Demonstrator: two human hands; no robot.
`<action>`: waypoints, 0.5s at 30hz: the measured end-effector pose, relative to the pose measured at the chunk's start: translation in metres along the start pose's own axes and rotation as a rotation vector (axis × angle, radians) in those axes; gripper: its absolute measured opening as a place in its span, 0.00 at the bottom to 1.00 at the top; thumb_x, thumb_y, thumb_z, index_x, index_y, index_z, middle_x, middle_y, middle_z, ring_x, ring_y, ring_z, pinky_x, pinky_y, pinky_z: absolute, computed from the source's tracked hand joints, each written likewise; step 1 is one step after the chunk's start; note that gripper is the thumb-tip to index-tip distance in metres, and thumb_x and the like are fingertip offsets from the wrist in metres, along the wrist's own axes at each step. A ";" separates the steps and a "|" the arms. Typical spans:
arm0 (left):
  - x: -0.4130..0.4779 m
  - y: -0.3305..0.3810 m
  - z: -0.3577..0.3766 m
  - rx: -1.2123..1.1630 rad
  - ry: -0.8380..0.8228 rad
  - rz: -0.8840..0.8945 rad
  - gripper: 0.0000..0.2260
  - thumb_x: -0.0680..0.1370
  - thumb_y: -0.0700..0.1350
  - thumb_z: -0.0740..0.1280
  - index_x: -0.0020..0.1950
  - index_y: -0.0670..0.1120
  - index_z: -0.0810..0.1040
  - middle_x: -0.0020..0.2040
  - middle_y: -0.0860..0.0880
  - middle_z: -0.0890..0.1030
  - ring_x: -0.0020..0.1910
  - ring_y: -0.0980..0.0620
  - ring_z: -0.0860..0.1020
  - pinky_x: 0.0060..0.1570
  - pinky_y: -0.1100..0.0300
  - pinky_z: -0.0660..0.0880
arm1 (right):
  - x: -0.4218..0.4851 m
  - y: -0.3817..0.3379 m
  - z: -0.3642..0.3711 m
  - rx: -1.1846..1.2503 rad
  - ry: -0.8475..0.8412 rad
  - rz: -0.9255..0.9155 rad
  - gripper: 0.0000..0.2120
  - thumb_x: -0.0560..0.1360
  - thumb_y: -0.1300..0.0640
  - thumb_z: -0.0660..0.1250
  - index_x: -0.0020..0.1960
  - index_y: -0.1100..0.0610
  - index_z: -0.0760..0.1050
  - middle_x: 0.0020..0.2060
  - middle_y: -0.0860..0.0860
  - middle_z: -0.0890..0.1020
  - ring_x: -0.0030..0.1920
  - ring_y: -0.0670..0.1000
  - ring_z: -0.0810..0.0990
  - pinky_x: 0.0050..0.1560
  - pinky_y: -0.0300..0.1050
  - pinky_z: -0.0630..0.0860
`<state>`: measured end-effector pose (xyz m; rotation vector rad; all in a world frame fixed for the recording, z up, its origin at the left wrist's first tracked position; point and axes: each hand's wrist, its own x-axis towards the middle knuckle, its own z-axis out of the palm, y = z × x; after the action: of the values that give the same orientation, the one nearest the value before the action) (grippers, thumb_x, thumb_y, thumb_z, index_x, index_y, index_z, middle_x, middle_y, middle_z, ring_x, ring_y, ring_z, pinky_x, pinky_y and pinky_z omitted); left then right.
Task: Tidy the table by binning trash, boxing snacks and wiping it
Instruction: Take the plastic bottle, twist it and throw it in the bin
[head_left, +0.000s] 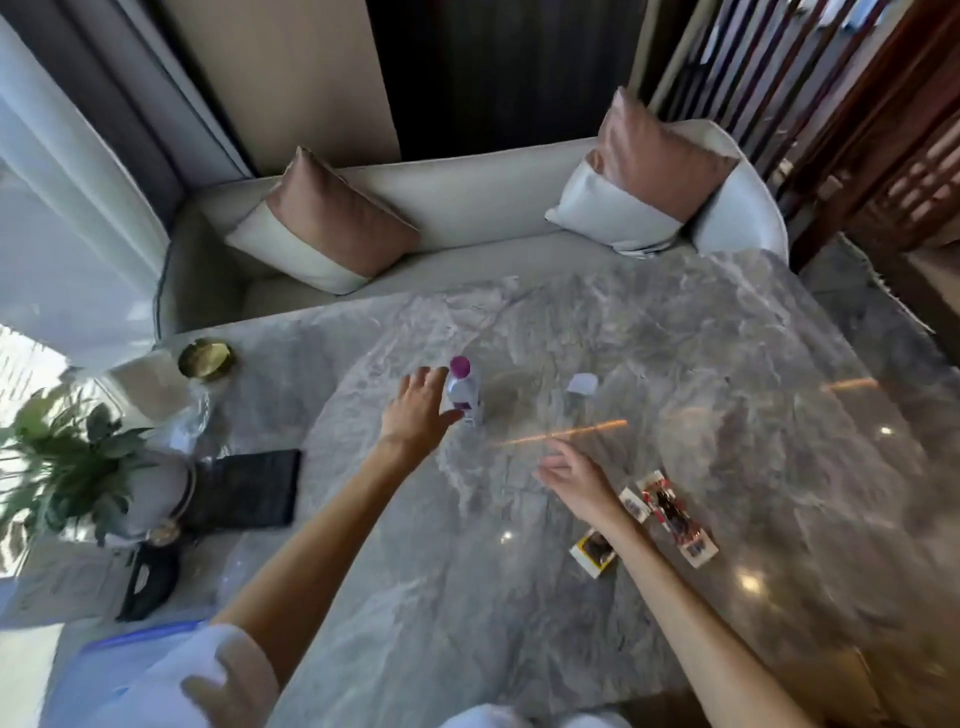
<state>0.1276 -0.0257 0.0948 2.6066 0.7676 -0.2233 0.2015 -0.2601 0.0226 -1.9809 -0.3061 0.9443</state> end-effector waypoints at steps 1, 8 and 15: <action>0.012 0.002 -0.002 -0.010 -0.004 0.013 0.31 0.74 0.53 0.70 0.73 0.46 0.64 0.71 0.43 0.68 0.70 0.41 0.67 0.67 0.46 0.70 | 0.016 -0.001 0.002 0.016 -0.012 0.006 0.22 0.74 0.63 0.70 0.67 0.61 0.71 0.58 0.63 0.79 0.59 0.59 0.80 0.62 0.51 0.75; 0.072 0.004 0.008 -0.035 -0.098 -0.062 0.32 0.75 0.50 0.71 0.76 0.47 0.62 0.74 0.43 0.65 0.71 0.41 0.67 0.70 0.49 0.66 | 0.127 -0.017 0.028 -0.111 -0.146 -0.084 0.31 0.73 0.58 0.71 0.74 0.59 0.65 0.70 0.57 0.72 0.70 0.54 0.71 0.71 0.47 0.67; 0.097 -0.001 0.031 -0.154 -0.094 -0.058 0.22 0.76 0.50 0.70 0.68 0.46 0.72 0.61 0.44 0.77 0.58 0.46 0.77 0.59 0.56 0.73 | 0.180 -0.018 0.051 -0.220 -0.252 -0.254 0.30 0.71 0.60 0.72 0.70 0.53 0.66 0.64 0.49 0.75 0.64 0.48 0.73 0.62 0.43 0.70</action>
<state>0.2070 0.0081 0.0414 2.4134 0.7949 -0.2895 0.2890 -0.1213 -0.0686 -1.9588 -0.8145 1.0281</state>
